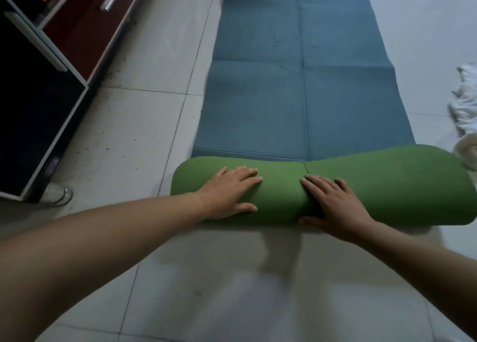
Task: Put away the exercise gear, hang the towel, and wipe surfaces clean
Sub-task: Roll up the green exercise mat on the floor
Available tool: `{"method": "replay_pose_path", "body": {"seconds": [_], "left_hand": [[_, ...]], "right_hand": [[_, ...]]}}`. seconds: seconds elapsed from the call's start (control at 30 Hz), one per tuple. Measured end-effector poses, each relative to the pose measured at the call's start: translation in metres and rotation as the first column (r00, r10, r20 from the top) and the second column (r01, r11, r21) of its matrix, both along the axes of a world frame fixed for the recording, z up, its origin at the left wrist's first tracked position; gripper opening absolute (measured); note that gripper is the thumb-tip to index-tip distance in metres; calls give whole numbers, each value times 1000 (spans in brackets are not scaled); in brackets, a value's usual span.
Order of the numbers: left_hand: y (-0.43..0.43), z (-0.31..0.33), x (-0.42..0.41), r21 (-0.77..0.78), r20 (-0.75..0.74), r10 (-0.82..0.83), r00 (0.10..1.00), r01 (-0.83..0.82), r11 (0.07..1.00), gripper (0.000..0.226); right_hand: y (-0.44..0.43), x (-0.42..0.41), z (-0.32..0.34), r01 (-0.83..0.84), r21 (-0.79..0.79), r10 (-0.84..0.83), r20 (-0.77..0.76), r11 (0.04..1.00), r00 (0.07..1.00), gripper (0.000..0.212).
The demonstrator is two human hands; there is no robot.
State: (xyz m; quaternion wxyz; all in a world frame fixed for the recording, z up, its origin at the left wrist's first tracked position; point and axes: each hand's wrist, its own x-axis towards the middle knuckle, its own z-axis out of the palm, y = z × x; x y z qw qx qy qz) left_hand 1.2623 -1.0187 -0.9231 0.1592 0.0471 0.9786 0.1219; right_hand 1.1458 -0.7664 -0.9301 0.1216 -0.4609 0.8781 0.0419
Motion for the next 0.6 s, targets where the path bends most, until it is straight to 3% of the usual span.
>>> {"method": "replay_pose_path", "body": {"seconds": [0.13,0.23,0.6], "left_hand": [[11,-1,10,-32,75,-10,997,13,999,93],[18,0,5,-27,52,14,999,-13,1000,98],[16,12,-10,71,48,-1,999,-3,997,82]], "right_hand": [[3,2,-3,46,-55,-48,-36,997,998,83],[7,5,-3,44,-103,-52,-72,994,996,73],[14,-4,21,77,-105,-70,72,991,995,86]]}}
